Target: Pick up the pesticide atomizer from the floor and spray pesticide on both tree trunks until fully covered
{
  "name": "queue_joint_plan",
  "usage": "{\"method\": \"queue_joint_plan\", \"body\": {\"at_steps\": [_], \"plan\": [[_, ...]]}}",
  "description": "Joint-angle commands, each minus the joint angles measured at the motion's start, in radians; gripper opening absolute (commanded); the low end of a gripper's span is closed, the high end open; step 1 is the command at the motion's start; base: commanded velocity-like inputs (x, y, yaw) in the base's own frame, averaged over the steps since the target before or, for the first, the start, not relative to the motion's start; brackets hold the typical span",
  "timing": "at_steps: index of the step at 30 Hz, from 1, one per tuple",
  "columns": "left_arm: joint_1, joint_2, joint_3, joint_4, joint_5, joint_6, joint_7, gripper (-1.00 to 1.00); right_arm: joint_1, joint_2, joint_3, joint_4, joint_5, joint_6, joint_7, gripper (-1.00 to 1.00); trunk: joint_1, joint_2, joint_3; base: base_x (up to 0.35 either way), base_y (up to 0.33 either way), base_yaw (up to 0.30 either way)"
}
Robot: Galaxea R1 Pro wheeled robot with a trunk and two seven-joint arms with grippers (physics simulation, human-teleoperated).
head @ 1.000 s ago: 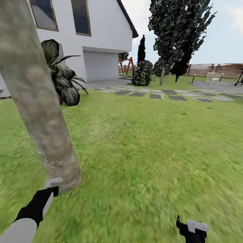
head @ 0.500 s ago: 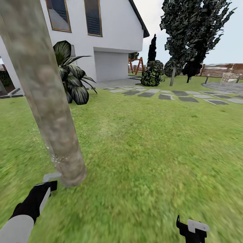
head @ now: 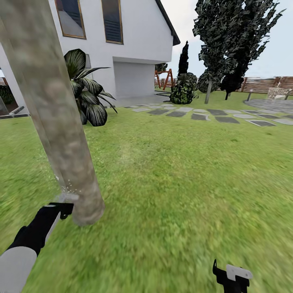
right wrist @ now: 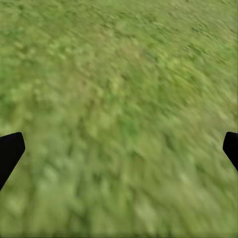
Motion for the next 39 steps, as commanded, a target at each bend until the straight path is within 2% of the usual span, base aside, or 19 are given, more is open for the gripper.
{"method": "queue_joint_plan", "body": {"at_steps": [1,2,4,6,8,13,17,19,20,22,25,28,31,39], "plan": [[-0.005,0.004,0.0,-0.001,0.003,0.001,0.0,-1.0,-0.001,0.0,0.0,0.0,0.0,0.0,0.0,1.0,0.0,0.0,0.0,0.0,0.0,0.0],[-0.009,0.013,0.016,-0.001,0.006,0.001,-0.001,-1.0,0.0,0.0,0.001,0.0,0.0,0.0,0.0,1.0,0.0,0.0,0.0,0.0,0.0,0.0],[-0.018,0.052,0.094,-0.004,0.01,0.012,-0.003,-1.0,-0.001,0.0,0.0,0.0,0.0,0.0,0.0,1.0,0.0,0.0,0.0,0.0,0.0,0.0],[-0.015,0.057,0.109,-0.035,0.006,0.037,-0.003,-1.0,0.0,0.0,0.0,0.0,0.0,0.0,0.0,1.0,0.0,0.0,0.0,-0.131,0.0,0.0],[-0.012,0.053,0.107,-0.066,0.005,0.042,-0.003,-1.0,0.0,0.0,0.0,0.0,0.0,0.0,0.0,1.0,0.0,0.0,0.0,-0.289,0.0,0.0],[-0.021,0.042,0.104,-0.159,0.006,0.12,-0.004,-1.0,-0.001,0.0,0.0,0.0,0.0,0.0,0.0,1.0,0.0,0.0,0.0,-0.102,0.0,0.0],[-0.047,0.075,0.111,-0.175,0.002,0.132,-0.005,-1.0,-0.001,0.0,0.0,0.0,0.0,0.0,0.0,1.0,0.0,0.0,0.0,-0.003,0.0,0.0],[-0.045,0.077,0.103,-0.184,0.003,0.131,-0.004,-1.0,0.0,0.0,0.001,0.0,0.0,0.0,0.0,1.0,0.0,0.0,0.0,0.0,0.0,0.0],[-0.043,0.073,0.094,-0.188,0.003,0.131,-0.004,-1.0,0.0,0.0,0.0,0.0,0.0,0.0,0.0,1.0,0.0,0.0,0.0,0.0,0.0,0.0],[-0.042,0.057,0.037,-0.191,0.004,0.144,-0.004,-1.0,0.0,0.0,0.001,0.0,0.0,0.0,0.0,1.0,0.0,0.0,0.0,0.0,0.0,0.0],[-0.042,0.041,0.01,-0.191,0.003,0.175,-0.004,-1.0,0.0,0.0,0.001,0.0,0.0,0.0,0.0,1.0,0.0,0.0,0.0,0.0,0.0,0.0],[-0.04,0.045,0.017,-0.189,0.0,0.177,-0.002,-1.0,0.0,0.0,0.001,0.0,0.0,0.0,0.0,1.0,0.0,0.0,0.0,0.0,0.0,0.0],[-0.039,0.049,0.053,-0.191,-0.001,0.177,0.003,-1.0,0.0,0.0,0.001,0.0,0.0,0.0,0.0,1.0,0.0,0.0,0.0,0.0,-0.178,0.0],[-0.036,0.042,0.063,-0.189,-0.001,0.176,0.021,-1.0,0.0,0.0,0.001,0.0,0.0,-0.001,0.0,1.0,0.0,0.0,0.0,0.0,-0.265,0.133]]}}
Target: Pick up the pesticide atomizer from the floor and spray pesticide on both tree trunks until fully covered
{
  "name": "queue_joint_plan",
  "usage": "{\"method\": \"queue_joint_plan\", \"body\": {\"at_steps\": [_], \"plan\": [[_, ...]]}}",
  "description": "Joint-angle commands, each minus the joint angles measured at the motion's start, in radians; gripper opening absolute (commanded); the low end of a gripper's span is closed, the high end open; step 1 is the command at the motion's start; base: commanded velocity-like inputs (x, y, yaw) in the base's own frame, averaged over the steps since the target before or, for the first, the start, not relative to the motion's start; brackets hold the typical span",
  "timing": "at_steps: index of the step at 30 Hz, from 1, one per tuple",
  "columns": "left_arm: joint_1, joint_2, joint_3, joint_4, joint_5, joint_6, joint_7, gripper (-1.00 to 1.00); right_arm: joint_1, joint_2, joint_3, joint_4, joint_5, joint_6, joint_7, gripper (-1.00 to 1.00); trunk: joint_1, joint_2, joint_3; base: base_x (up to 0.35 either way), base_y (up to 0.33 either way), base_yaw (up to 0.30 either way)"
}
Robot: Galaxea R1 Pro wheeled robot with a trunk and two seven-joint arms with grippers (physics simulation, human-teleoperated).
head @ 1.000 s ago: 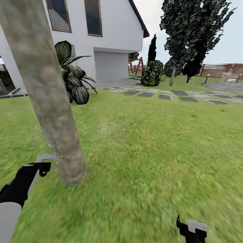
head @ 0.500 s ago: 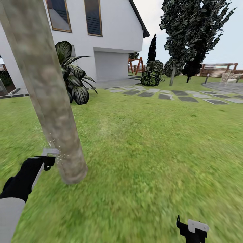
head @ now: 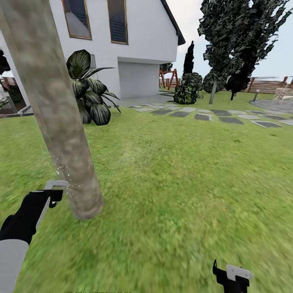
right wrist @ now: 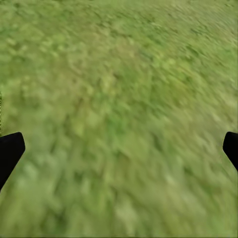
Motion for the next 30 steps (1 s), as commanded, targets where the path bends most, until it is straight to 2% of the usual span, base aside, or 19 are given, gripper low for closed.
{"method": "queue_joint_plan", "body": {"at_steps": [1,4,10,30], "plan": [[0.0,-0.001,0.0,0.0,0.001,0.0,0.021,-1.0,0.0,0.0,0.0,0.0,0.0,0.0,0.0,1.0,0.0,0.0,0.0,0.0,-0.27,0.274],[0.0,-0.003,-0.002,0.008,0.007,0.0,0.07,-1.0,0.0,0.0,0.0,0.0,0.0,0.0,0.0,1.0,0.0,0.0,0.0,0.0,-0.27,0.276],[0.0,-0.003,-0.002,0.003,0.011,0.0,0.077,-1.0,-0.001,0.0,0.0,0.0,0.0,-0.001,0.0,1.0,0.0,0.0,0.0,0.008,-0.27,0.266],[0.0,-0.005,-0.001,0.012,0.008,0.0,0.077,-1.0,0.0,0.0,-0.001,0.0,0.0,0.0,0.0,1.0,0.0,0.0,0.0,0.106,-0.262,0.01]]}}
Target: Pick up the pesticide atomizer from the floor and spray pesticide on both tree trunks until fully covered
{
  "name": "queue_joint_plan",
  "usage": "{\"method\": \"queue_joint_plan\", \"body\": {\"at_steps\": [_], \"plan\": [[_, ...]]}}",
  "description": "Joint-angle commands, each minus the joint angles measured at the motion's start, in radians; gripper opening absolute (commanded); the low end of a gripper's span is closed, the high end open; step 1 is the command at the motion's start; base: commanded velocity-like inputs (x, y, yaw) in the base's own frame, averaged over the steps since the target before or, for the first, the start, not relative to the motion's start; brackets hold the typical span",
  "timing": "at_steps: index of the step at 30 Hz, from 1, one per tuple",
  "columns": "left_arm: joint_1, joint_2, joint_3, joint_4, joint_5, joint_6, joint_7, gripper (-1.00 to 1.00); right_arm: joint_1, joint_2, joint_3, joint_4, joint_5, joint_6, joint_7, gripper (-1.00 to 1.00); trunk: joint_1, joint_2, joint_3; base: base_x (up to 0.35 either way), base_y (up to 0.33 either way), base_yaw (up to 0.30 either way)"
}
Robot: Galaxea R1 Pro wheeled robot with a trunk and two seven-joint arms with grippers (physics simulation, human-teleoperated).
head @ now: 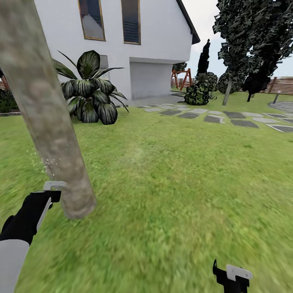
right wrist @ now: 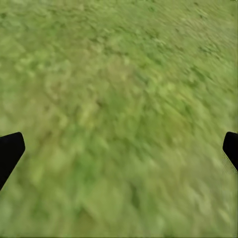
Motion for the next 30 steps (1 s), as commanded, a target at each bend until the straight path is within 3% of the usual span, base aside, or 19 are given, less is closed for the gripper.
{"method": "queue_joint_plan", "body": {"at_steps": [1,14,25,30], "plan": [[0.0,0.0,0.0,0.001,-0.001,0.0,0.001,-1.0,0.0,0.0,0.0,0.0,0.0,0.0,0.0,1.0,0.0,0.0,0.0,0.189,-0.231,0.104],[0.0,0.002,0.002,0.08,0.0,-0.008,0.029,-1.0,0.0,0.0,0.001,0.0,-0.001,-0.001,0.0,1.0,0.0,0.0,0.0,0.085,-0.252,0.256],[0.0,0.001,0.002,0.09,0.001,-0.011,0.029,-1.0,-0.001,0.0,0.0,0.0,-0.001,-0.001,0.0,1.0,0.0,0.0,0.0,0.122,-0.261,0.012],[0.001,0.002,0.003,0.104,0.001,-0.011,0.029,-1.0,-0.001,0.0,0.0,0.0,-0.001,-0.001,0.0,1.0,0.0,0.0,0.0,0.19,-0.231,0.204]]}}
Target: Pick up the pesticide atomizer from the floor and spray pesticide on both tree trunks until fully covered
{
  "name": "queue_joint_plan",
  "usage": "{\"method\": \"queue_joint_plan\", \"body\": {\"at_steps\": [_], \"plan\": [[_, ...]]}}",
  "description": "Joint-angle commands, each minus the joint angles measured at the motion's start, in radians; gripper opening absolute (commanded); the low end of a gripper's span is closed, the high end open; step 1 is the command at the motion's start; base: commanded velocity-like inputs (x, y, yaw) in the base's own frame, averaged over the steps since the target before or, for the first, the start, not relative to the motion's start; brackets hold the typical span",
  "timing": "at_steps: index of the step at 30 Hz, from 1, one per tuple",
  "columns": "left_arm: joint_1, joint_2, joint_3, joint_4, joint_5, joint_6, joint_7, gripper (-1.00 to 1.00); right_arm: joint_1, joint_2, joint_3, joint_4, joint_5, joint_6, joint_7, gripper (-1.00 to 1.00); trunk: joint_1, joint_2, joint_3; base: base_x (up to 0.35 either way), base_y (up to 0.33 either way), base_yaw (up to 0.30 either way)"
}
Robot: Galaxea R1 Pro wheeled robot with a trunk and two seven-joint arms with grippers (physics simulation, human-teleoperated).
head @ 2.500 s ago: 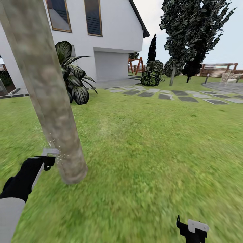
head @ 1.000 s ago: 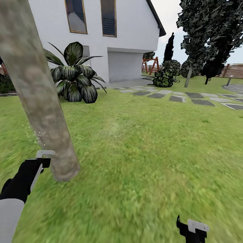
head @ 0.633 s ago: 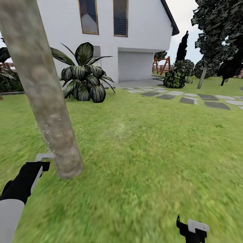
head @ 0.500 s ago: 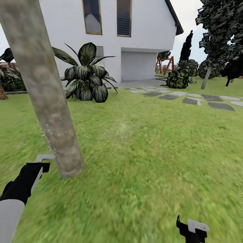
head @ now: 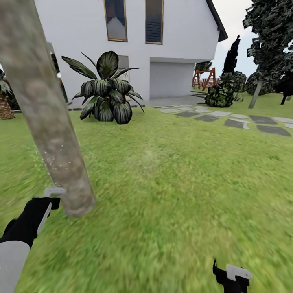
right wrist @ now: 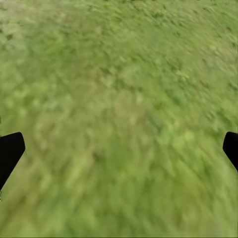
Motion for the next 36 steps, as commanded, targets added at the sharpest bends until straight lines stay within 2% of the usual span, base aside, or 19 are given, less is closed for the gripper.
{"method": "queue_joint_plan", "body": {"at_steps": [1,5,6,14,22,28,36], "plan": [[0.0,0.0,0.003,0.027,-0.001,-0.007,0.0,-1.0,0.0,0.0,0.0,0.0,0.0,0.0,0.0,1.0,0.0,0.0,0.0,0.194,-0.228,0.273],[-0.001,0.0,0.066,0.062,-0.001,-0.06,0.0,-1.0,0.0,0.0,0.0,0.0,0.0,0.001,0.0,1.0,0.0,0.0,0.0,0.194,-0.228,0.276],[-0.001,0.0,0.072,0.064,-0.003,-0.064,0.0,-1.0,0.0,0.0,0.0,0.0,0.0,0.001,0.0,1.0,0.0,0.0,0.0,0.205,-0.22,0.277],[0.0,-0.005,0.075,0.106,-0.008,-0.07,0.0,-1.0,0.0,0.0,0.001,0.0,0.0,0.001,0.0,1.0,0.0,0.0,0.0,0.22,-0.207,0.253],[0.0,-0.006,0.076,0.108,-0.007,-0.07,0.0,-1.0,0.0,0.0,0.0,0.0,0.0,0.001,0.0,1.0,0.0,0.0,0.0,0.162,-0.23,0.013],[0.0,-0.007,0.077,0.135,-0.007,-0.07,0.0,-1.0,0.0,0.0,0.0,0.0,0.0,0.001,0.0,1.0,0.0,0.0,0.0,0.042,-0.263,0.04],[0.0,-0.006,0.078,0.157,-0.007,-0.071,0.0,-1.0,0.001,0.0,0.001,0.0,0.0,0.001,0.0,1.0,0.0,0.0,0.0,0.015,-0.271,0.256]]}}
